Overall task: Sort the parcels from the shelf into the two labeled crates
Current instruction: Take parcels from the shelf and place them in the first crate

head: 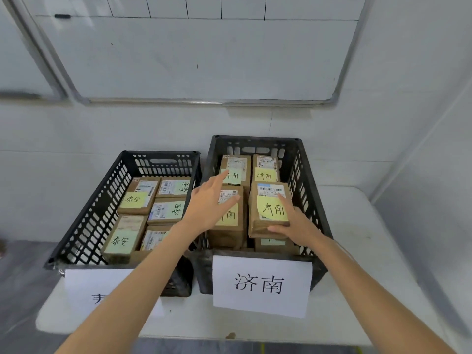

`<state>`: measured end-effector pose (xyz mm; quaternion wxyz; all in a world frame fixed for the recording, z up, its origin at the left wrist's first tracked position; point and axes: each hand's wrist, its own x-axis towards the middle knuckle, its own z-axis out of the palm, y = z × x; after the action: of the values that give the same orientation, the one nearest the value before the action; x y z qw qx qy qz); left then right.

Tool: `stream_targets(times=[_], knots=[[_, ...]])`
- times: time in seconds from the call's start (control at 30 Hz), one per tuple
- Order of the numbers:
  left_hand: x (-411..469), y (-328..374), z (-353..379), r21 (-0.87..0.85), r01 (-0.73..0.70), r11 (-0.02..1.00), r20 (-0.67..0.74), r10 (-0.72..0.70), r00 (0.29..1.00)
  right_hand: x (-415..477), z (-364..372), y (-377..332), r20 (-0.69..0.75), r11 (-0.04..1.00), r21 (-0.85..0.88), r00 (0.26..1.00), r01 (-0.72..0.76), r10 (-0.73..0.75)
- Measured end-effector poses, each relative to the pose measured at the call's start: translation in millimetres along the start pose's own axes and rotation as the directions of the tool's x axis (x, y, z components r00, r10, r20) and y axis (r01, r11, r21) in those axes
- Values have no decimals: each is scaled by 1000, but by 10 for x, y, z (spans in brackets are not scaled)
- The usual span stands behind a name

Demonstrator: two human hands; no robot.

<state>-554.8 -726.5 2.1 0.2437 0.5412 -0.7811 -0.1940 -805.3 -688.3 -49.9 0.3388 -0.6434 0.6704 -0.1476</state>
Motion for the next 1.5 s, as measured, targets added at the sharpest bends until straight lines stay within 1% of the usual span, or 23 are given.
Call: stream_targets(times=[0.23, 0.33, 0.47, 0.67, 0.83, 1.07, 1.2, 1.3, 1.4, 1.5], knots=[[263, -258, 72, 5, -41, 999, 44, 40, 998, 267, 252, 98, 50, 999, -2, 998, -44, 45], [352, -341, 70, -3, -52, 999, 41, 52, 998, 371, 315, 111, 58, 999, -3, 997, -50, 50], [430, -434, 70, 40, -105, 994, 38, 104, 994, 490, 386, 142, 89, 999, -8, 995, -51, 51], [495, -536, 65, 44, -130, 991, 33, 128, 991, 638, 429, 187, 173, 997, -29, 982, -74, 78], [523, -617, 57, 44, -95, 994, 27, 94, 995, 705, 438, 240, 201, 994, -39, 973, -105, 110], [457, -586, 66, 77, -70, 995, 32, 67, 997, 714, 341, 237, 201, 992, -80, 974, -94, 108], [349, -529, 6, 103, -52, 993, 18, 50, 999, 697, 93, 127, 217, 977, -203, 970, -67, 112], [242, -475, -87, 116, -25, 993, -40, 29, 999, 634, -169, -59, 178, 973, -231, 983, -1, 43], [116, -391, -222, 164, 22, 986, -112, -4, 994, 513, -380, -299, 43, 952, -301, 998, 56, -45], [-68, -269, -380, 194, 83, 978, -184, -47, 982, 333, -500, -567, -74, 913, -386, 982, 133, -175]])
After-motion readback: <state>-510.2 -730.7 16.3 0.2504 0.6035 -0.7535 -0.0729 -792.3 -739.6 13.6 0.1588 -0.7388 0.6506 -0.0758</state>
